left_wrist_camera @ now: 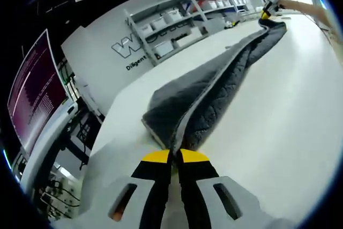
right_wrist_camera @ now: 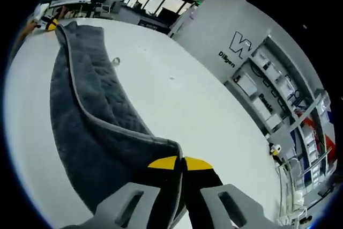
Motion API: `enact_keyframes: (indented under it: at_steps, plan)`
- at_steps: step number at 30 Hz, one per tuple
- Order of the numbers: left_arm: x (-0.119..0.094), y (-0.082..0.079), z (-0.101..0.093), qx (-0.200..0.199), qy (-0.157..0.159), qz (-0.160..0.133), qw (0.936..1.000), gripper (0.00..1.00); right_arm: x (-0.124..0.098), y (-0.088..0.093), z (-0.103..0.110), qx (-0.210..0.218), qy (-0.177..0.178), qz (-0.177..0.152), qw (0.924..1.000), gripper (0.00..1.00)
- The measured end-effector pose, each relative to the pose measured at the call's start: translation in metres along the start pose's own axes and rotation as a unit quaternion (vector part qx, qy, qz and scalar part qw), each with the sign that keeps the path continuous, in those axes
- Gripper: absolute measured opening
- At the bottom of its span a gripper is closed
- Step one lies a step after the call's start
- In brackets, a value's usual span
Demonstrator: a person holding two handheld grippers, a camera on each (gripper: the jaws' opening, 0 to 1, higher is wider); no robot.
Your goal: Open the folded towel by lifting each exposed corner and separating the folded layers until the towel lies flat within the target outline without major curled edges
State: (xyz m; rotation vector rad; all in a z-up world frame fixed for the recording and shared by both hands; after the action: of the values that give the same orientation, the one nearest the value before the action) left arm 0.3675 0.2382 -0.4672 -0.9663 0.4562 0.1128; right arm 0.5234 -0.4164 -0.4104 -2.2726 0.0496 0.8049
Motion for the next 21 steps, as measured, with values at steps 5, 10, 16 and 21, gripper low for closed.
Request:
enact_keyframes:
  at_steps: [5, 10, 16, 21]
  plan:
    - [-0.001, 0.000, 0.000, -0.001, 0.001, -0.001, 1.0000, 0.05, -0.011, -0.004, -0.001, -0.006, 0.011, -0.014, 0.9998, 0.00]
    - [-0.004, -0.003, 0.002, -0.005, -0.006, -0.011, 0.9999, 0.05, -0.032, -0.006, -0.003, -0.017, 0.029, -0.029, 0.9990, 0.00]
    - [-0.004, -0.004, 0.002, -0.010, -0.002, -0.017, 0.9998, 0.05, -0.065, -0.001, -0.011, -0.031, 0.069, -0.048, 0.9960, 0.00]
    - [-0.007, -0.007, 0.005, -0.013, -0.005, -0.024, 0.9996, 0.05, -0.094, 0.006, -0.012, -0.022, 0.096, -0.063, 0.9931, 0.00]
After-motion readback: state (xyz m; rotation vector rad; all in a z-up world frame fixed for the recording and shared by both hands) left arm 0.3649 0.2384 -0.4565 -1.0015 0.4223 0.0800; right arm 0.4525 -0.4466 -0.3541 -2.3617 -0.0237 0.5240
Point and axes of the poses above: the point that each gripper's makers call its tool centre point, and the gripper's own axes: x roughly forward along the fingers, z roughly to its left, y roughly out of its underside, the point moved 3 cm from there along -x, roughly backward along the fingers, and after that the axes turned 1 degree about z, right-handed, at the moved point
